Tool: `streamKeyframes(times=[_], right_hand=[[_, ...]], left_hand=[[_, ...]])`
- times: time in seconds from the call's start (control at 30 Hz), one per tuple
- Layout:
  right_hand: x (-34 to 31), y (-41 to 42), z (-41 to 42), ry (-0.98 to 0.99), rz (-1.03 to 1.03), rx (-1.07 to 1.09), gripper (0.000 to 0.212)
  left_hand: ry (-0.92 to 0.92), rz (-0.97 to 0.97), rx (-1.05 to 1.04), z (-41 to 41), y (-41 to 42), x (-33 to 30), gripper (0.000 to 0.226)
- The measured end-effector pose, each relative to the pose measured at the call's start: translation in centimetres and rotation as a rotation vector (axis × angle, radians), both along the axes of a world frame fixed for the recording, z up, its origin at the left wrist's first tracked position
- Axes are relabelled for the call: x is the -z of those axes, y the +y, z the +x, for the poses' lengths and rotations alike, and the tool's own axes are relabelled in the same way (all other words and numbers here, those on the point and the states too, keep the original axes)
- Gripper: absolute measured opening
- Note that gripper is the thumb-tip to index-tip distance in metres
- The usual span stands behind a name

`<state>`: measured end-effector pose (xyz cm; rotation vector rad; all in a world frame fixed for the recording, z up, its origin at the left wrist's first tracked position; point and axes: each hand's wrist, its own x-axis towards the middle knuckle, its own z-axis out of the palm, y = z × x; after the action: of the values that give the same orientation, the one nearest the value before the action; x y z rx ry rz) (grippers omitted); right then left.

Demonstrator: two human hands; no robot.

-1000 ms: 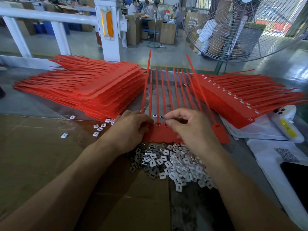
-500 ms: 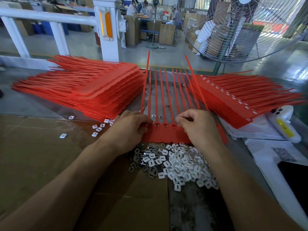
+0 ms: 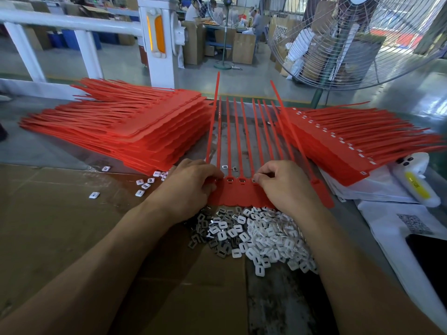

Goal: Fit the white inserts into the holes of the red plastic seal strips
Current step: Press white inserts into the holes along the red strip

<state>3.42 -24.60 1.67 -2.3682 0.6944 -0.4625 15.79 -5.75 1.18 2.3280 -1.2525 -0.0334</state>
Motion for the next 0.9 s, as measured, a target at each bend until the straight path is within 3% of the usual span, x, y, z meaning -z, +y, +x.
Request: streamKeyframes(times=[0.43, 0.9], right_hand=[[0.5, 0.2, 0.4, -0.071, 0.004, 0.073, 0.008], [-0.5, 0.7, -0.6, 0.013, -0.071, -0.029, 0.022]], left_hand=[[0.008, 0.011, -0.002, -0.1, 0.1, 0.0, 0.034], [0.016, 0.011, -0.003, 0.0, 0.2, 0.0, 0.034]])
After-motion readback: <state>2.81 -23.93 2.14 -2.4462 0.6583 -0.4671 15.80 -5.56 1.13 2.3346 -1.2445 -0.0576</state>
